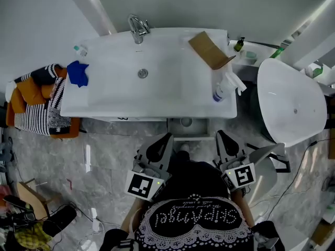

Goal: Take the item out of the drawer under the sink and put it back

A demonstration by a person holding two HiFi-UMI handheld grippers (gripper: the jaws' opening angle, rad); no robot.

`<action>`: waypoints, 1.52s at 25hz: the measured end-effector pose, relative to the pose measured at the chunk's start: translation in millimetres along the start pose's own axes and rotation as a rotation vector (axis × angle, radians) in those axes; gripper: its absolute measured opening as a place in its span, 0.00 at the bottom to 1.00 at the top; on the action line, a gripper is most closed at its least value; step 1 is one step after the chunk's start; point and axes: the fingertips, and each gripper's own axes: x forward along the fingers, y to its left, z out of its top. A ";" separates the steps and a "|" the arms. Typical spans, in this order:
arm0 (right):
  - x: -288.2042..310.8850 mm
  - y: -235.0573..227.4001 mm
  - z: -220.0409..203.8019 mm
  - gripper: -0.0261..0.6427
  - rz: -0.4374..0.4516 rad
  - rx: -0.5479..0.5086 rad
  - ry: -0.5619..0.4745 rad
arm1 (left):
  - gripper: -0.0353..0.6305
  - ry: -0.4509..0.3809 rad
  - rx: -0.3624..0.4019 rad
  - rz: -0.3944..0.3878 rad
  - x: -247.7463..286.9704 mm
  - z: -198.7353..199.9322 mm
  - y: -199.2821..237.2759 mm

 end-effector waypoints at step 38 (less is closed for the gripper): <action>-5.3 13.1 1.0 0.07 0.024 -0.096 -0.038 | 0.06 -0.031 -0.032 -0.003 -3.1 -0.6 -4.9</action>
